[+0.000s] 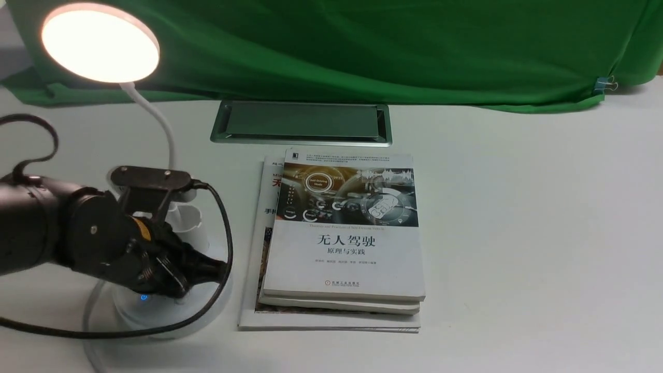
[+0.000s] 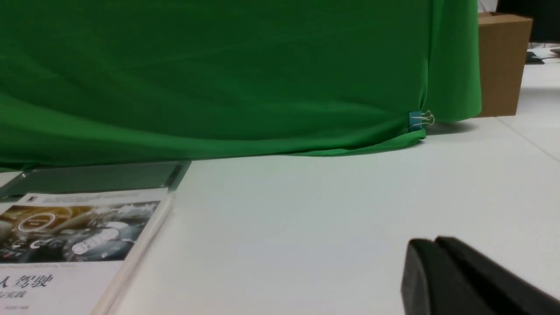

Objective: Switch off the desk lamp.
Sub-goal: Use the left arm to press the button switch on the lamp holder

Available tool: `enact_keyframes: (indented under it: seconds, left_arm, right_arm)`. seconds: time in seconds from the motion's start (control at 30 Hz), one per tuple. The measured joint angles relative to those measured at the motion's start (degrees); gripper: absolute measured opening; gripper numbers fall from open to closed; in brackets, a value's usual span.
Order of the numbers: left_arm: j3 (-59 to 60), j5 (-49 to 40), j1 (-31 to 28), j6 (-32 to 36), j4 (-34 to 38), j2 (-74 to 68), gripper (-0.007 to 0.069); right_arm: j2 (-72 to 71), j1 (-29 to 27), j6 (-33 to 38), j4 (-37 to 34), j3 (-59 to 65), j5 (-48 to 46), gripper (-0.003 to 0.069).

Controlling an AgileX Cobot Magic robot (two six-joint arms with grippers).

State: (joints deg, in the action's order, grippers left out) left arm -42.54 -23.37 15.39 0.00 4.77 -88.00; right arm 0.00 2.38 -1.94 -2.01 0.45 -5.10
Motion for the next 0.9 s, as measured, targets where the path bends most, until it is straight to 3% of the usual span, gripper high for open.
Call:
enact_keyframes:
  seconds: [0.27, 0.73, 0.9]
  left_arm:
    - [0.13, -5.51, 0.00, 0.00, 0.10, 4.86, 0.0019]
    - [0.84, -1.24, -0.27, 2.36, 2.95, -1.03, 0.0019]
    - [0.64, -5.36, -0.73, 1.02, 1.11, 3.30, 0.0019]
  right_arm:
    - [0.00, 0.00, 0.00, 0.00, 0.00, 0.00, 0.0035]
    - [0.00, 0.00, 0.00, 0.00, 0.00, 0.00, 0.0035]
    - [0.00, 0.00, 0.00, 0.00, 0.00, 0.00, 0.0035]
